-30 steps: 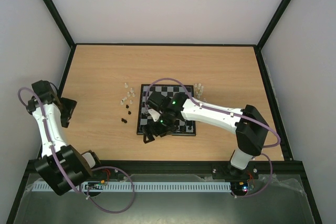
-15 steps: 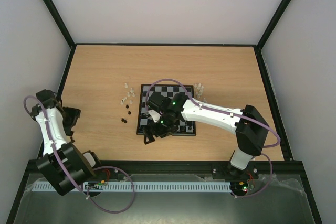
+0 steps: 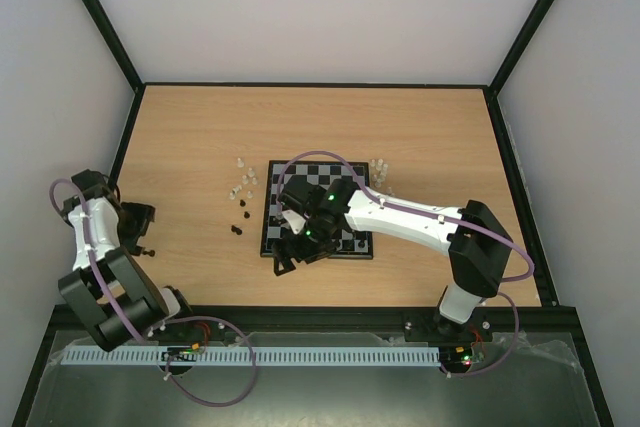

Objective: Set up the chess pieces on the board
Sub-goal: Pick up the chess piece at the center of the board.

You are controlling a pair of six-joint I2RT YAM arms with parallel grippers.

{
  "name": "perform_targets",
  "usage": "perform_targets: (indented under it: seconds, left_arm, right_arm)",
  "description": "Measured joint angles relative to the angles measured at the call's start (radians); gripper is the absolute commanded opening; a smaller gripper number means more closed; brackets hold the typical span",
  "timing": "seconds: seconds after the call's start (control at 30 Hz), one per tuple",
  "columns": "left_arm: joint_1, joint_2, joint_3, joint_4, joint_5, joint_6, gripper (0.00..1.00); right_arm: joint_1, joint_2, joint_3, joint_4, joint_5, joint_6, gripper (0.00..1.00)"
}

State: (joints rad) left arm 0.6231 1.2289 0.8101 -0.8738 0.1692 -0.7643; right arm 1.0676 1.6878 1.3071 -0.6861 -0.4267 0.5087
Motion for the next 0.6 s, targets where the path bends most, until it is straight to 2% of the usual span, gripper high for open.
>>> perform_targets:
  seconds: [0.6]
  left_arm:
    - [0.0, 0.177, -0.023, 0.184, 0.052, -0.06, 0.71]
  right_arm:
    - [0.005, 0.0, -0.043, 0.01, 0.0, 0.019, 0.92]
